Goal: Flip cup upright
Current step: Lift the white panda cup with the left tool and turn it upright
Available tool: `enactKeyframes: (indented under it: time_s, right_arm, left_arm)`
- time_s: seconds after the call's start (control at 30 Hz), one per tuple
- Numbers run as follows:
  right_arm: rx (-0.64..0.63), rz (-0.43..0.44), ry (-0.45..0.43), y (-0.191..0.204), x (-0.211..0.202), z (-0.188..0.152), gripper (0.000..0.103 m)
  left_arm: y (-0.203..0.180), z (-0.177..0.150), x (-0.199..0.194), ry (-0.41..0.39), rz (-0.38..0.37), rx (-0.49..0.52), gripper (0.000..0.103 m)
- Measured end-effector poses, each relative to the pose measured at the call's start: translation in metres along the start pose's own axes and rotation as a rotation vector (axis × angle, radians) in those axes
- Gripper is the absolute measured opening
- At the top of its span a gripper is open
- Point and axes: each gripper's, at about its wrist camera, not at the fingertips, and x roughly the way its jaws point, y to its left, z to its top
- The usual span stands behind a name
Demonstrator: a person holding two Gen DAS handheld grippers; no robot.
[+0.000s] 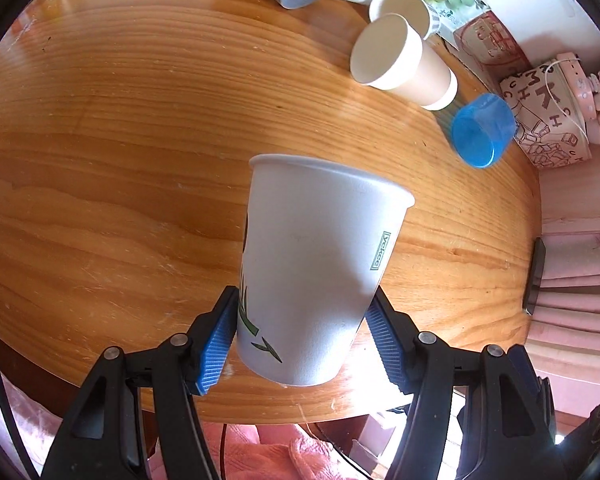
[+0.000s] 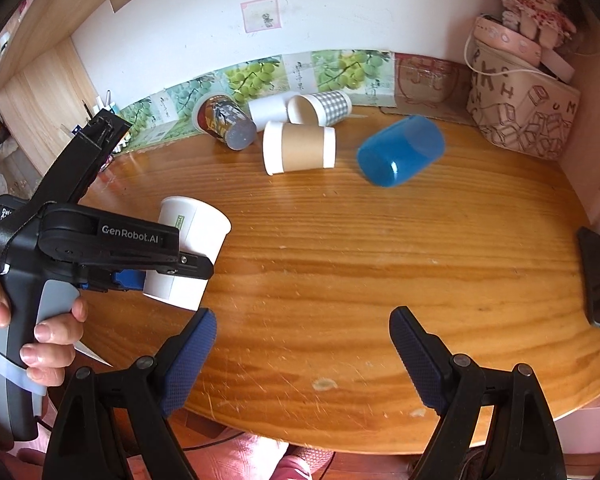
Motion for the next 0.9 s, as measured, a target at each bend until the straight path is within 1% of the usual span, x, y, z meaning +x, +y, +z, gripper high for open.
enactKeyframes:
  time_s: [0.2, 0.47, 0.53, 0.63, 0.73, 0.77, 0.83, 0.9]
  right_arm:
    - [0.012, 0.013, 0.008, -0.009, -0.004, -0.008, 0.089]
    - [0.012, 0.028, 0.013, -0.01, -0.006, -0.01, 0.089]
    - [0.019, 0.036, 0.013, -0.011, -0.006, -0.009, 0.089]
    - [0.024, 0.044, 0.011, -0.01, -0.008, -0.009, 0.089]
    - [0.015, 0.058, 0.001, -0.007, -0.009, -0.009, 0.089]
    - [0.013, 0.062, 0.0, -0.006, -0.009, -0.008, 0.089]
    - [0.009, 0.073, -0.003, -0.004, -0.009, -0.008, 0.089]
    - [0.002, 0.081, -0.004, -0.001, -0.01, -0.008, 0.089]
  left_arm:
    - [-0.004, -0.006, 0.006, 0.003, 0.014, -0.006, 0.067]
    - [-0.007, -0.006, 0.007, 0.016, 0.001, 0.003, 0.068]
    - [-0.008, -0.006, 0.002, 0.005, -0.001, 0.005, 0.068]
    - [-0.008, -0.008, -0.006, -0.017, -0.006, 0.012, 0.073]
    - [-0.006, -0.012, -0.017, -0.04, -0.033, 0.015, 0.075]
    - [-0.005, -0.013, -0.021, -0.048, -0.041, 0.016, 0.078]
    - [-0.003, -0.018, -0.031, -0.08, -0.055, 0.022, 0.078]
    - [-0.001, -0.024, -0.043, -0.12, -0.048, 0.032, 0.078]
